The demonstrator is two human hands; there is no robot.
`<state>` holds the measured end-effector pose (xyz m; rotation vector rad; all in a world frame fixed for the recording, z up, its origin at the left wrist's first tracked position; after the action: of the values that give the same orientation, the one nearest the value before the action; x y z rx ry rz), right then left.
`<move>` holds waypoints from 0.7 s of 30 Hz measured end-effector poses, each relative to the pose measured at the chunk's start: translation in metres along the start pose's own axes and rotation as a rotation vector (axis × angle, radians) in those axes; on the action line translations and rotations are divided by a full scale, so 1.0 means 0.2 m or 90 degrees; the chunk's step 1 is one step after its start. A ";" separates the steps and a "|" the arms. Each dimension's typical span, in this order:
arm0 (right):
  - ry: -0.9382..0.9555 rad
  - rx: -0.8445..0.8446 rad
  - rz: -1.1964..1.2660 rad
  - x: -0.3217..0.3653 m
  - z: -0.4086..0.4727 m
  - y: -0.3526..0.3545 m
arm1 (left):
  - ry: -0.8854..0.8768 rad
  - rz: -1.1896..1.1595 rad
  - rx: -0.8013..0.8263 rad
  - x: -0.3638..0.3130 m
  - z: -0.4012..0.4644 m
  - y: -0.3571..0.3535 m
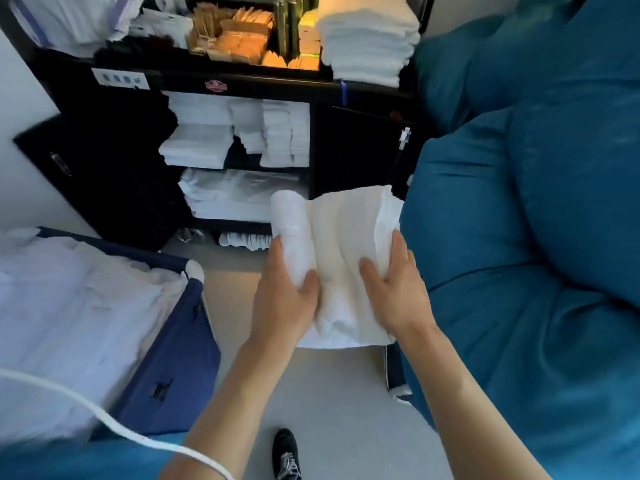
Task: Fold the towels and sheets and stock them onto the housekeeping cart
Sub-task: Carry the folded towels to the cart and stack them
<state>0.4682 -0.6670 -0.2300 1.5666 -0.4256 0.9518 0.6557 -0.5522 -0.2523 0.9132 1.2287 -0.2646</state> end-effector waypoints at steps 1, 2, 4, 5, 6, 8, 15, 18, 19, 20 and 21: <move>-0.004 -0.003 -0.004 0.04 0.07 -0.04 | 0.004 0.001 0.002 0.02 0.08 0.02; -0.007 -0.003 -0.007 0.07 0.13 -0.08 | 0.006 0.000 0.005 0.03 0.17 0.05; -0.007 -0.006 -0.010 0.15 0.23 -0.16 | 0.002 -0.015 0.008 0.04 0.32 0.10; -0.003 -0.007 -0.008 0.19 0.28 -0.19 | -0.004 -0.026 0.005 0.03 0.38 0.13; 0.004 -0.007 -0.007 0.23 0.33 -0.22 | -0.011 -0.037 -0.001 0.03 0.43 0.16; 0.019 0.000 -0.009 0.32 0.42 -0.29 | -0.015 -0.056 -0.010 0.04 0.52 0.23; 0.106 0.003 0.004 0.65 0.70 -0.46 | -0.040 -0.076 -0.082 0.04 0.85 0.47; 0.141 0.003 0.002 0.76 0.83 -0.54 | -0.041 -0.085 -0.114 0.06 0.98 0.54; 0.149 0.007 0.001 0.78 0.88 -0.57 | -0.036 -0.089 -0.118 0.07 1.03 0.55; 0.155 0.012 -0.001 0.80 0.92 -0.61 | -0.031 -0.090 -0.123 0.09 1.07 0.56; 0.161 0.019 -0.003 0.81 0.97 -0.65 | -0.027 -0.086 -0.130 0.12 1.12 0.56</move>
<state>0.7248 -0.7812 -0.1841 1.4500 -0.2307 1.1396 0.8889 -0.6353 -0.2118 0.6464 1.2549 -0.2590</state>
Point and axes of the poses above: each hand's wrist, its own z-axis towards the middle knuckle, its own y-axis out of the back of the hand, x = y × z, the point moved 9 cm from there along z, towards the middle knuckle, and after that the axes turned 4 degrees about -z, right-handed, at the moved point
